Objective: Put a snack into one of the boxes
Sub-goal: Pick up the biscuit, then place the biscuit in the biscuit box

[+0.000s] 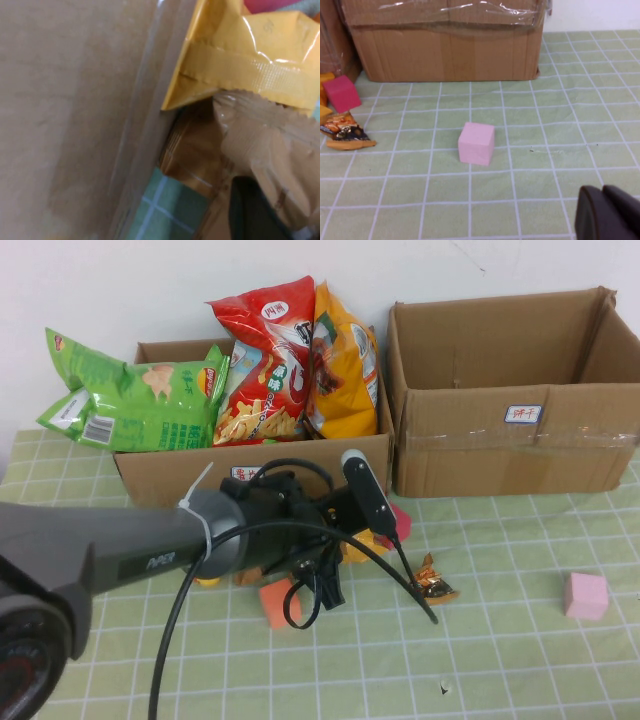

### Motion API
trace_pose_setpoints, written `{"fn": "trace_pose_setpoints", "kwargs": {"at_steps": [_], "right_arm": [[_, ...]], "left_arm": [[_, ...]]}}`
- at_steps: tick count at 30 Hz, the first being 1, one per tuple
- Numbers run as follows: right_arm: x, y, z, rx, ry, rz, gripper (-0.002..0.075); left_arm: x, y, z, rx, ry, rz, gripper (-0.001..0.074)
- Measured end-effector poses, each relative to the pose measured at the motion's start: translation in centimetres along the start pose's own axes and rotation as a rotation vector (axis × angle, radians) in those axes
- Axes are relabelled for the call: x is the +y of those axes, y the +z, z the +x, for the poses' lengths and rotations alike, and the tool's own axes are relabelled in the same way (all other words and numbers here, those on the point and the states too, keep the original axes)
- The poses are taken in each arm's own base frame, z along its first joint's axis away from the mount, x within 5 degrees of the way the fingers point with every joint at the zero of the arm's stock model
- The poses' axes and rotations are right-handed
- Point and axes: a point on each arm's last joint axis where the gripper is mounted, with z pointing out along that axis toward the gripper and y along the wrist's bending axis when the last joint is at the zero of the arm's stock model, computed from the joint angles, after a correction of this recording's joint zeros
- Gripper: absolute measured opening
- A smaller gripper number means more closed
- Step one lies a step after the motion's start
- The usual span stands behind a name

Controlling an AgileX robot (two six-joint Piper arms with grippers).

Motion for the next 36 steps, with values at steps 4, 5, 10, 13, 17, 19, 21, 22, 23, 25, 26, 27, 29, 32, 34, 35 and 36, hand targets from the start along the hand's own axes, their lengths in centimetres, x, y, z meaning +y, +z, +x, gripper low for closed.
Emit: {"fn": "trace_pose_setpoints", "kwargs": {"at_steps": [4, 5, 10, 13, 17, 19, 21, 22, 23, 25, 26, 27, 29, 32, 34, 35, 36], "right_arm": [[0.0, 0.0, 0.0, 0.000, 0.000, 0.000, -0.0002], [0.0, 0.0, 0.0, 0.000, 0.000, 0.000, -0.0002], [0.0, 0.0, 0.0, 0.000, 0.000, 0.000, -0.0002], [0.0, 0.0, 0.0, 0.000, 0.000, 0.000, -0.0002], [0.0, 0.0, 0.0, -0.001, 0.000, 0.000, -0.0002], [0.0, 0.0, 0.0, -0.001, 0.000, 0.000, -0.0002], [0.0, 0.0, 0.0, -0.001, 0.000, 0.000, -0.0002], [0.0, 0.0, 0.0, -0.001, 0.000, 0.000, -0.0002], [0.0, 0.0, 0.0, -0.001, 0.000, 0.000, -0.0002], [0.0, 0.0, 0.0, -0.001, 0.000, 0.000, -0.0002], [0.0, 0.0, 0.0, -0.001, 0.000, 0.000, -0.0002], [0.0, 0.0, 0.0, -0.001, 0.000, 0.000, -0.0002], [0.0, 0.0, 0.0, -0.001, 0.000, 0.000, -0.0002], [0.0, 0.0, 0.0, -0.001, 0.000, 0.000, -0.0002], [0.0, 0.0, 0.0, -0.001, 0.000, 0.000, -0.0002], [0.0, 0.0, 0.0, -0.001, 0.000, 0.000, -0.0002], [0.0, 0.0, 0.0, -0.001, 0.000, 0.000, -0.0002]], "left_arm": [[-0.1, -1.9, -0.7, -0.011, -0.049, -0.007, 0.0136], [-0.2, -2.7, -1.0, -0.013, -0.066, -0.008, 0.0134], [-1.3, -6.8, -2.6, -0.046, -0.112, -0.007, 0.0133], [-2.5, -9.5, -4.0, -0.113, -0.097, 0.008, 0.0133], [-3.9, -13.0, -5.5, -0.216, -0.067, 0.024, 0.0132], [-4.2, -14.9, -6.2, -0.293, -0.062, 0.031, 0.0132], [-4.4, -16.6, -6.9, -0.382, -0.057, 0.040, 0.0132], [-4.5, -17.4, -7.2, -0.429, -0.053, 0.044, 0.0132], [-4.5, -18.0, -7.5, -0.468, -0.046, 0.044, 0.0131], [-4.5, -18.7, -7.9, -0.533, -0.032, 0.042, 0.0131], [-4.5, -18.8, -8.1, -0.550, -0.026, 0.043, 0.0131], [-4.5, -18.9, -8.2, -0.565, -0.026, 0.045, 0.0130], [-4.6, -19.0, -8.3, -0.587, -0.027, 0.050, 0.0130], [-4.2, -19.1, -8.6, -0.643, -0.025, 0.045, 0.0130], [-3.4, -19.2, -8.9, -0.704, -0.032, 0.040, 0.0130], [-3.1, -19.2, -9.0, -0.729, -0.039, 0.039, 0.0129], [-2.7, -19.3, -9.1, -0.761, -0.042, 0.036, 0.0128]]}}
